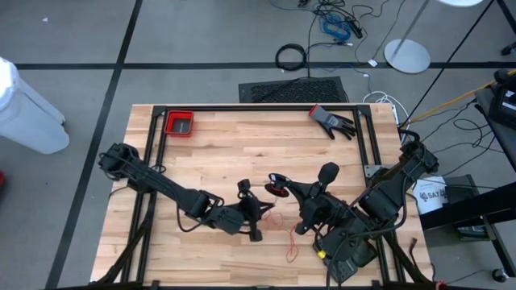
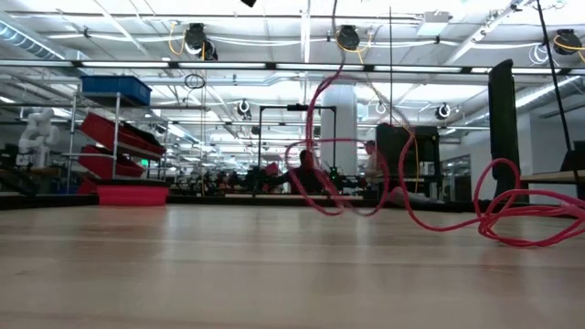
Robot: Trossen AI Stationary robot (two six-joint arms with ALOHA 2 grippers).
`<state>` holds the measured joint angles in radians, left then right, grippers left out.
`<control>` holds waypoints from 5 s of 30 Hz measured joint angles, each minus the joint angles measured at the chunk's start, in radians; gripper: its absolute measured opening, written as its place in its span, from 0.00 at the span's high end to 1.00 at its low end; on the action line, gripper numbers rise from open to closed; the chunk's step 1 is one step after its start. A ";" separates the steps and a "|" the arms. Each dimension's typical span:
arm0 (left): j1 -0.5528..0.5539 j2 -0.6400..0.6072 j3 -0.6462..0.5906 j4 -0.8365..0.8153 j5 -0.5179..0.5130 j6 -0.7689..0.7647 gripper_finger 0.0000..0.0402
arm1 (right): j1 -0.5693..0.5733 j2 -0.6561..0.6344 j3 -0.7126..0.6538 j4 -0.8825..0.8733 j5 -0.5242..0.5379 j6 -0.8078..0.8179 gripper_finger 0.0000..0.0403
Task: Coil cords
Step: Coil the red wire onto the spool
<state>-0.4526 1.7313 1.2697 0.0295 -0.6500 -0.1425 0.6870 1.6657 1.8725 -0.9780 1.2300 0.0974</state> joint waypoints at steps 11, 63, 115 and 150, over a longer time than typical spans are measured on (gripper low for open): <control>0.023 0.004 0.000 0.074 0.055 -0.001 1.00 | -0.030 0.004 0.000 0.079 -0.001 0.044 1.00; -0.116 -0.207 0.001 0.082 0.079 0.159 1.00 | -0.125 0.072 -0.001 -0.008 -0.254 0.021 1.00; -0.130 -0.232 0.001 -0.203 -0.269 0.102 1.00 | 0.011 0.007 0.000 0.230 -0.318 -0.079 1.00; -0.204 -0.260 0.000 -0.168 -0.247 0.181 0.64 | -0.033 0.007 0.000 0.119 -0.315 0.013 1.00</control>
<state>-0.6570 1.4709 1.2697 -0.1388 -0.8967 0.0388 0.6537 1.6730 1.8725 -0.8591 0.9146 0.1100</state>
